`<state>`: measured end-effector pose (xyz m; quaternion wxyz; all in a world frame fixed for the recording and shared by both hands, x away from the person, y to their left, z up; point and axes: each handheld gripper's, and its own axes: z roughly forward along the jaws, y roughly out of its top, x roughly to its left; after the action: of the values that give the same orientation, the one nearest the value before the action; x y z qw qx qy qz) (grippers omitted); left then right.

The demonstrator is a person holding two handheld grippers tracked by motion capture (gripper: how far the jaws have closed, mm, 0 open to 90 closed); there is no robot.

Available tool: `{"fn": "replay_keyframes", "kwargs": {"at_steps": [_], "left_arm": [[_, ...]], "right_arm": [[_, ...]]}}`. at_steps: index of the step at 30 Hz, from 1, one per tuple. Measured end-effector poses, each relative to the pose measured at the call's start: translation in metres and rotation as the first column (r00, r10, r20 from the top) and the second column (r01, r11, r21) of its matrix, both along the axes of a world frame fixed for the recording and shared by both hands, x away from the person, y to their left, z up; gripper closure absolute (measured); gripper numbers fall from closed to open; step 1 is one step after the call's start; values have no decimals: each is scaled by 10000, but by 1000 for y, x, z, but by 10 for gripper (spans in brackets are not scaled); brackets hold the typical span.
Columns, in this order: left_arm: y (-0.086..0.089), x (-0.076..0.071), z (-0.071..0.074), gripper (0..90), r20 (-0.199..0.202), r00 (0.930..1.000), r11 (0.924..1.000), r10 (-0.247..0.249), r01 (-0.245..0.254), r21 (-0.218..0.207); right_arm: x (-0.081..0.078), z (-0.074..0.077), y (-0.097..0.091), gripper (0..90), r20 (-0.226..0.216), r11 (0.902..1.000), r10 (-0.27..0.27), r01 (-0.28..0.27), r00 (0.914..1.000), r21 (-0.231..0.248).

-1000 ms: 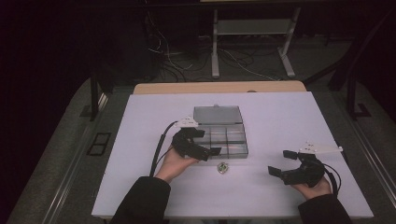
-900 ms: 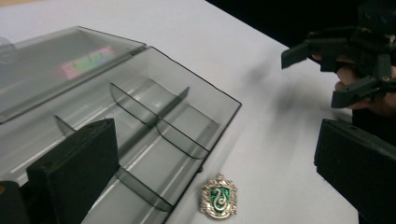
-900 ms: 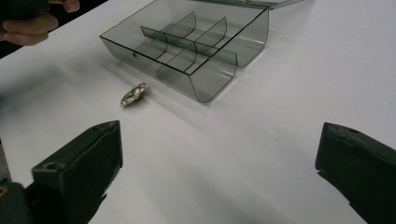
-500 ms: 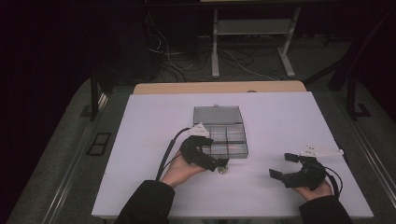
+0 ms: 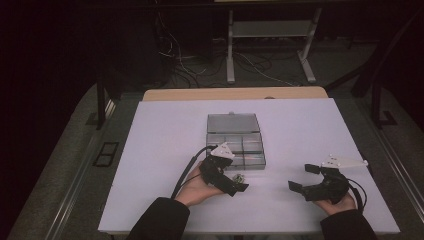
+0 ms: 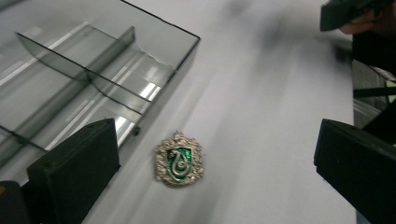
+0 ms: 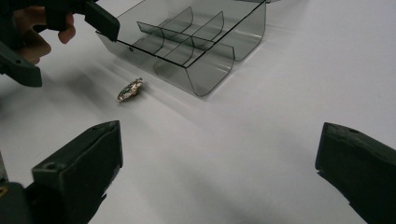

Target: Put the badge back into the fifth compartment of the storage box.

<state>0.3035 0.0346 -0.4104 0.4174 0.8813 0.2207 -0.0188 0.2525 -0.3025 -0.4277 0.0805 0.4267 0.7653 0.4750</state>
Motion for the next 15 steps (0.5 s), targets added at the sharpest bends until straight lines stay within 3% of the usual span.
{"fn": "replay_keyframes", "kwargs": {"at_steps": [5,13,15], "left_arm": [[-4,-3,-2,2,84,9999,9991,-54,51,426],[-9,-8,-8,90,310,9986,9923,-433,394,1175],[-11,-9,-10,121,335,9989,9920,-316,273,1231]], "right_arm": [[0,0,0,5,3,10000,4,-4,10000,25],[0,0,0,5,-42,10000,25,-25,10000,40],[0,0,0,5,-45,10000,27,-27,10000,51]]}}
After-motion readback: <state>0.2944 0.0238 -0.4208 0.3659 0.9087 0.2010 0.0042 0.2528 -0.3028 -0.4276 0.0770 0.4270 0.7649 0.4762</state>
